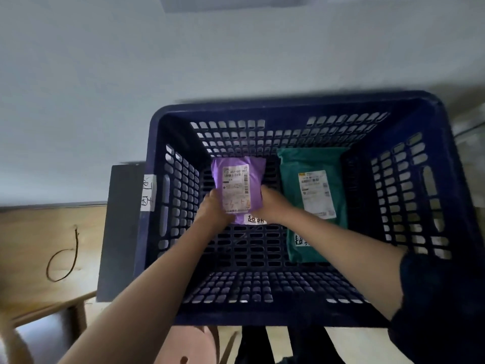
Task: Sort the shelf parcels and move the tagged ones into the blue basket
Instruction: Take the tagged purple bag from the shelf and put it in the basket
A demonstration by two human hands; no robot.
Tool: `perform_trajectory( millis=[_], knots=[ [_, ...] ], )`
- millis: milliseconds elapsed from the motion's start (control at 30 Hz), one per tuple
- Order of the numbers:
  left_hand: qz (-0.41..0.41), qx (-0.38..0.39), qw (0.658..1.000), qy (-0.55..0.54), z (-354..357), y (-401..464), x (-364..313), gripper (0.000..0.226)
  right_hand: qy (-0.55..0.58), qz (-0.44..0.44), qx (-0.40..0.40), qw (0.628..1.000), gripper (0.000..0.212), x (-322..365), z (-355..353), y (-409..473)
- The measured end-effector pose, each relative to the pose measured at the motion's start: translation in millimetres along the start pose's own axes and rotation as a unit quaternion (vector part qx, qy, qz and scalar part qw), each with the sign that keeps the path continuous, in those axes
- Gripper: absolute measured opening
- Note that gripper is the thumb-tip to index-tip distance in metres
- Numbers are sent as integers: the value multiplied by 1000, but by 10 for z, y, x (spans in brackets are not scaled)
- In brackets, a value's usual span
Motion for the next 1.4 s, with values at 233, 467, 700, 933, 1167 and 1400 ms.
perform_trajectory(
  millis=[233,467,700,933,1167,1400],
  knots=[
    [-7,18,998,64,-79,-239,-123,88,-26,39,12,999,26,9,-30,-85],
    [133,-46,980,138,-518,-848,-769,75,-98,-9,-196,976,49,-10,-767,-1136],
    [262,-95,944,175,-733,-1690,-1524,74,-147,-18,-310,939,56,-164,-1299,-2430],
    [324,-180,912,176,-803,-2668,-2214,71,-138,-58,-364,919,58,-405,-1525,-3666],
    [346,-246,892,153,-297,-3717,-2996,71,-109,-97,-374,916,55,-1154,-1593,-4889],
    [362,-299,857,213,710,-4505,-3835,69,-140,-82,-393,905,56,-2175,-1750,-5952]
  ],
)
Point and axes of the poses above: each hand's wrist, its own y-axis towards the middle knuckle, its own z-axis out of the palm, x = y × z, the point moved 7 cm from there along y, towards the middle knuckle, and after that the axes turned 12 degrees about z, right-handed, at the moved point
